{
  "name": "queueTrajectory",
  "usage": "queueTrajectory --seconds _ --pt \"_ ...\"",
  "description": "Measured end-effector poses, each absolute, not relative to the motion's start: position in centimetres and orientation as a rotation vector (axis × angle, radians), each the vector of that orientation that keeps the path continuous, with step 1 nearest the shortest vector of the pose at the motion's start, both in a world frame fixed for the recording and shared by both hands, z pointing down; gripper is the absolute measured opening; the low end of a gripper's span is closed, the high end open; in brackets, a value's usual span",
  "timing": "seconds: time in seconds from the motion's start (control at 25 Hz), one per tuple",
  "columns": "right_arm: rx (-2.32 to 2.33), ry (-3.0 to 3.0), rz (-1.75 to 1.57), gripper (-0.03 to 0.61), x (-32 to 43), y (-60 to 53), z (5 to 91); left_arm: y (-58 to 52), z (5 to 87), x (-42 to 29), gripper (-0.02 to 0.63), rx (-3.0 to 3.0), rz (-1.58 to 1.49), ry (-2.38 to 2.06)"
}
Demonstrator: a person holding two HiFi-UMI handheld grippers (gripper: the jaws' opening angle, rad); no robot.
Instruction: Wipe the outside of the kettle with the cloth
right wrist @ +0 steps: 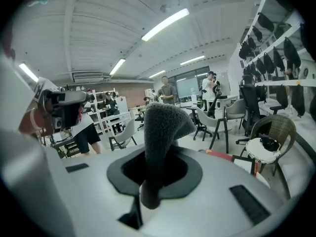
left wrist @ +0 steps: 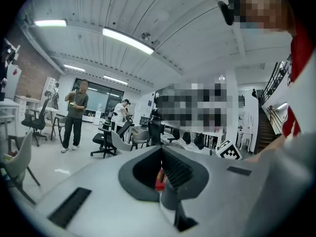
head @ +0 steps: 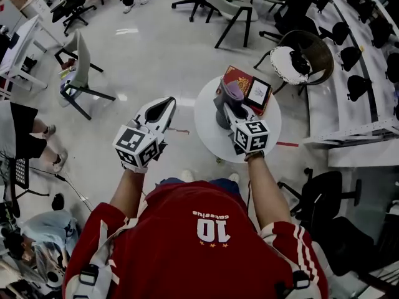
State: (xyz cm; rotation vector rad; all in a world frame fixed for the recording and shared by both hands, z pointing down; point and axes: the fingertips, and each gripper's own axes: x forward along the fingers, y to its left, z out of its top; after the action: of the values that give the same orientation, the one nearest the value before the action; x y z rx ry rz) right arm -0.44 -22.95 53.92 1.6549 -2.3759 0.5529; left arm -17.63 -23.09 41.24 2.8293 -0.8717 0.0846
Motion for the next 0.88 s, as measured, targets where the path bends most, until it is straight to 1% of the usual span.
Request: queueTrajectory --seconds 0.12,0.44,0.6,0.88 --pt "1.702 -2.361 0.517 0.049 1.9 -22.4 52.3 -23.2 41.3 -16.6 0.008 2.821 0.063 -0.862" --pt "1.781 -2.366 0.444 0.049 10.3 -21.9 49.4 -22.8 42.0 -11.3 0.008 2.806 0.047 -0.887" --pt "1.715 -2.380 0.444 0.049 14.3 -22.5 50.4 -22.7 42.0 -8.2 0.008 2.775 0.038 -0.975" --pt "1.475 -2.391 0.420 0.049 19.1 -24.2 54.7 -22.1 42.4 -2.9 0.008 2.724 0.071 -1.108"
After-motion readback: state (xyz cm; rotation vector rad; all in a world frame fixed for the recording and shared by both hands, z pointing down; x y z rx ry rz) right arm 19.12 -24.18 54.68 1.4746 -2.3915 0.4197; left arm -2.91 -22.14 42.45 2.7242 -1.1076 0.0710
